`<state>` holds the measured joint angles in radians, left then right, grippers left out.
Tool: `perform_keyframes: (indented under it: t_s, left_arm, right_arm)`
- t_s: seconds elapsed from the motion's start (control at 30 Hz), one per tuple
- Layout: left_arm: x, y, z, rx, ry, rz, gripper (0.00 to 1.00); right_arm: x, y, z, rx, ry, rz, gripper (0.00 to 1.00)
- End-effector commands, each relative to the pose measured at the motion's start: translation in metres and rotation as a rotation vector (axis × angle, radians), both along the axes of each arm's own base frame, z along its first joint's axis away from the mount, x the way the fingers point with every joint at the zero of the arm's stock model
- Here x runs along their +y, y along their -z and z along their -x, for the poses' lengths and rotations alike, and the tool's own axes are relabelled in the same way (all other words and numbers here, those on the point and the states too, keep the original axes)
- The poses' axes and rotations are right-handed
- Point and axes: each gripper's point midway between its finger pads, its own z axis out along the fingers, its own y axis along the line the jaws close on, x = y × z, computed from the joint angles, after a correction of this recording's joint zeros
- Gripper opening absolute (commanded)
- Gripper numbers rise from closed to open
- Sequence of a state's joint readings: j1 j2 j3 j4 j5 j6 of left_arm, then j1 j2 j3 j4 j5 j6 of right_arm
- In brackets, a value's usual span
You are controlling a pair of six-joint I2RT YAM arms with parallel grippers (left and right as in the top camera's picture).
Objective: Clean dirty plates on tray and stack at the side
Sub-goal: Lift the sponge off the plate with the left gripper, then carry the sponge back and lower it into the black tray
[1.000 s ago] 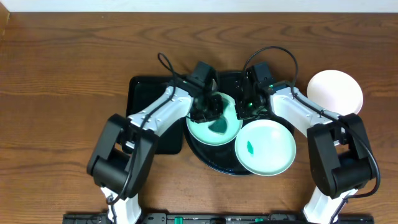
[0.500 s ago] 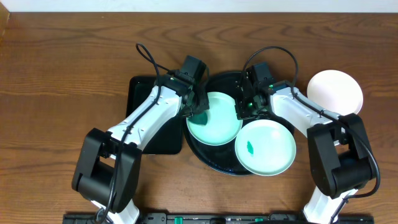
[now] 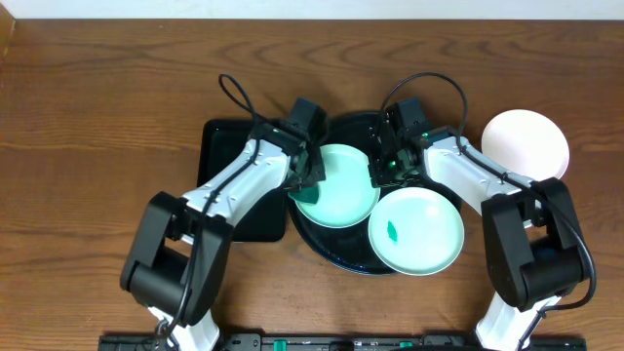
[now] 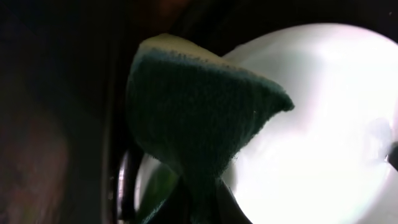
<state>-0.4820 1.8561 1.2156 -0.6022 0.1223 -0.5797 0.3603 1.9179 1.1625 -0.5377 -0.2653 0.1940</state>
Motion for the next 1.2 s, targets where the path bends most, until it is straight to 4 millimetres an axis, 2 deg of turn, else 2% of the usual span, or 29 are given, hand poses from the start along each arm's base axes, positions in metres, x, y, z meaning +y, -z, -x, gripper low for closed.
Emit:
perform_keyframes:
  t_s: [0.0, 0.3, 0.63, 0.73, 0.83, 0.97, 1.07, 1.17]
  left_arm:
    - [-0.009, 0.020, 0.017, 0.056, 0.036, -0.011, 0.08]
    - [-0.052, 0.015, 0.019, -0.011, 0.090, 0.049, 0.07]
    - [-0.074, 0.010, 0.022, -0.042, 0.122, 0.081, 0.07]
    - [-0.082, -0.003, 0.021, -0.061, 0.209, 0.113, 0.08]
    - [-0.083, -0.032, 0.012, -0.123, 0.233, 0.134, 0.07]
    - [-0.068, -0.079, -0.005, -0.237, 0.187, 0.169, 0.07]
    - [-0.035, -0.109, -0.015, -0.305, 0.109, 0.136, 0.08]
    - [0.006, -0.125, -0.019, -0.331, 0.063, 0.075, 0.08]
  right_arm:
    - [0.007, -0.001, 0.001, 0.006, -0.015, -0.023, 0.01]
    - [0.007, -0.001, 0.001, 0.006, -0.014, -0.023, 0.01]
    - [0.009, -0.002, 0.001, 0.008, -0.016, -0.030, 0.01]
    - [0.009, -0.002, 0.001, 0.008, -0.016, -0.030, 0.01]
    - [0.009, -0.002, 0.001, 0.008, -0.016, -0.030, 0.01]
    - [0.009, -0.002, 0.001, 0.008, -0.017, -0.030, 0.01]
    - [0.009, -0.002, 0.001, 0.008, -0.017, -0.030, 0.01]
    - [0.009, -0.002, 0.001, 0.008, -0.016, -0.030, 0.01]
